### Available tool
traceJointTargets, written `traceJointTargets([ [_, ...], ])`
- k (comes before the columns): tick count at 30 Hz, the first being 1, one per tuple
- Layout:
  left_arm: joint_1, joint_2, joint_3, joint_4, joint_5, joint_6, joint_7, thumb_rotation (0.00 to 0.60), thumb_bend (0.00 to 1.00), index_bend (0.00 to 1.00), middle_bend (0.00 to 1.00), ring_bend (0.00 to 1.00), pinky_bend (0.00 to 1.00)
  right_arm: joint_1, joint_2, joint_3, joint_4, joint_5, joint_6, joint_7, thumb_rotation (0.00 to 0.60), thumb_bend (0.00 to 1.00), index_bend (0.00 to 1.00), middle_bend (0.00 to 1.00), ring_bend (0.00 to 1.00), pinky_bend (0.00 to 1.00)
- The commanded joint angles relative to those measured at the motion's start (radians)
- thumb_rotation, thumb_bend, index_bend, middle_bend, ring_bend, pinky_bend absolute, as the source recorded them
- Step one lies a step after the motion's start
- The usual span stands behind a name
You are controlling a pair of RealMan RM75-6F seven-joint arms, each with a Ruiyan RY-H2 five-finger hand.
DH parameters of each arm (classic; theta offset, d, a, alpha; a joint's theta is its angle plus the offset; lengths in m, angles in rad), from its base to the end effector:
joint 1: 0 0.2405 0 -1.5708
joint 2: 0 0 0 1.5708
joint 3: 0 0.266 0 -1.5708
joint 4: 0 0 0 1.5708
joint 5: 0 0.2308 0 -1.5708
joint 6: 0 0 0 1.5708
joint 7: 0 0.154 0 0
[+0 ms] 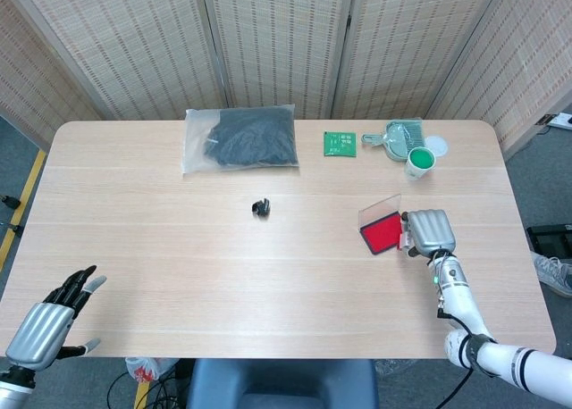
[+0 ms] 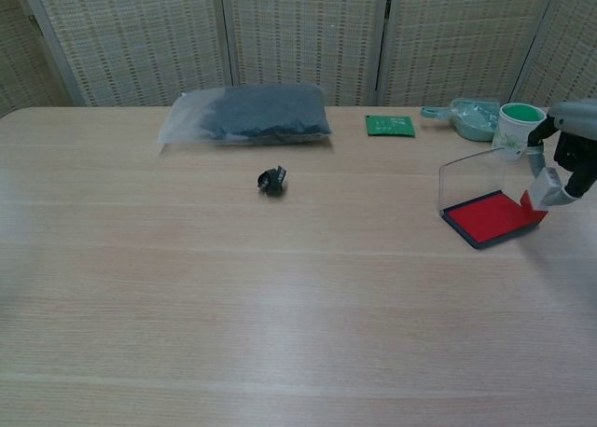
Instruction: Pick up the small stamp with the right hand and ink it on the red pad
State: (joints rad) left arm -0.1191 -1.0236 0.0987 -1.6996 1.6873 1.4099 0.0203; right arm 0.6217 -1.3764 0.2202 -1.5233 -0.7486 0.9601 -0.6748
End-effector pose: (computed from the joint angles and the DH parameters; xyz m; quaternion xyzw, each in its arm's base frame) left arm -0.3047 0.1629 0.1266 -0.6969 -0.3896 -0.3490 0.4907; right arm -0.2543 -0.3698 0.0301 0.6869 -0.4104 0.2068 0.5630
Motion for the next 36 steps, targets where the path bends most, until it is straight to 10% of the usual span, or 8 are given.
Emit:
traceJointTargets([
  [1,0.0,0.002,0.0,0.0,0.0,0.001,-0.005,0.6,0.07,0.12,0.0,0.04,0.27,0.038,-0.017,0.013,0.037,0.054,-0.028,-0.009,0.6,0.3,0.87,0.92,0.76,0.8],
  [36,0.002,0.008,0.007,-0.002,0.008,0.008,-0.015,0.6,0.07,0.12,0.0,0.04,0.27,0.191,-0.154,-0.053,0.309,0.239,-0.154,0.011,0.6,0.31,0.87,0.95,0.79,0.81],
])
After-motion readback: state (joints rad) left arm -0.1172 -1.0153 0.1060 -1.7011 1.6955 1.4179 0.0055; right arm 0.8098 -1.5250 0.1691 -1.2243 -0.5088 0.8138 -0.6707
